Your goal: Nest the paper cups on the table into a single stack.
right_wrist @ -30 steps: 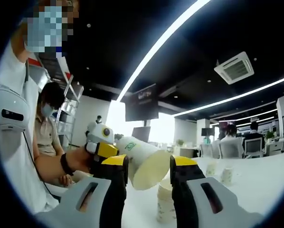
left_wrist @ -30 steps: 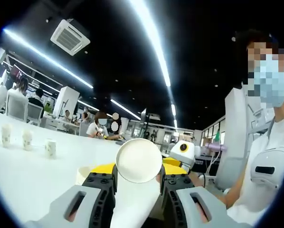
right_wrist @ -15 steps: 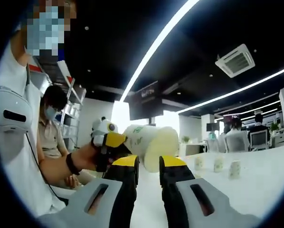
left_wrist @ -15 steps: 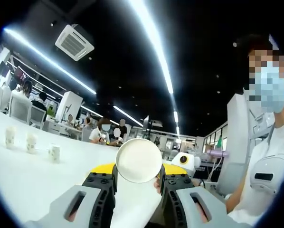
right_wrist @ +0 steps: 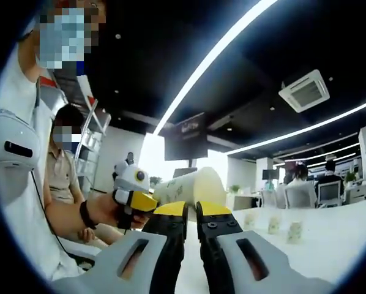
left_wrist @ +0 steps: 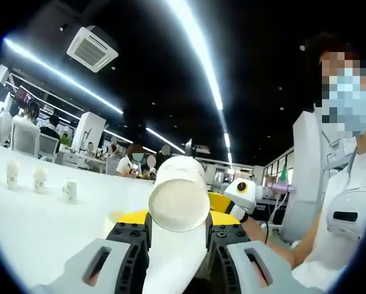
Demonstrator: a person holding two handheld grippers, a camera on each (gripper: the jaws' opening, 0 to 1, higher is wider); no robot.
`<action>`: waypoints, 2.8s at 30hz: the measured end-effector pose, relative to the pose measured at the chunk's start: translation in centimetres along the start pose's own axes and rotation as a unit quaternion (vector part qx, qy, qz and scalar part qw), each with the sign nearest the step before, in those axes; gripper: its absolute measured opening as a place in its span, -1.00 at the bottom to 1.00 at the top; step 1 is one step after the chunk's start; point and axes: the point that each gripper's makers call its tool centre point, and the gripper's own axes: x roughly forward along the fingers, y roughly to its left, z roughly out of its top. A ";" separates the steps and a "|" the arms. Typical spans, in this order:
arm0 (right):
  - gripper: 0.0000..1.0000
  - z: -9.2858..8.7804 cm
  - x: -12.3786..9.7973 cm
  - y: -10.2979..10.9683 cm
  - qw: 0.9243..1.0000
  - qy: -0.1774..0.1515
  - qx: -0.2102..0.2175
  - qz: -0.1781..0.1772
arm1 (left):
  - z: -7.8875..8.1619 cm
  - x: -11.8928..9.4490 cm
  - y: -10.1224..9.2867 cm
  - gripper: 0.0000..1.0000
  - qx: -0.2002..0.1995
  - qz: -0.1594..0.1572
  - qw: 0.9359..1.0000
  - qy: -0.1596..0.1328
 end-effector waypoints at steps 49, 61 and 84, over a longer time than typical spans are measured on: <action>-0.93 1.3 -0.3 1.1 0.999 -0.011 0.000 0.033 | -0.3 3.7 -1.2 0.32 0.137 -0.117 0.971 0.156; -0.93 1.1 0.0 2.3 0.998 -0.003 -0.003 0.058 | -2.1 3.9 -1.2 -0.07 0.162 -0.104 0.964 0.185; -0.03 0.9 -0.6 0.4 0.993 -0.035 0.103 0.037 | -0.5 3.7 -2.9 -0.08 0.107 -0.132 0.982 0.085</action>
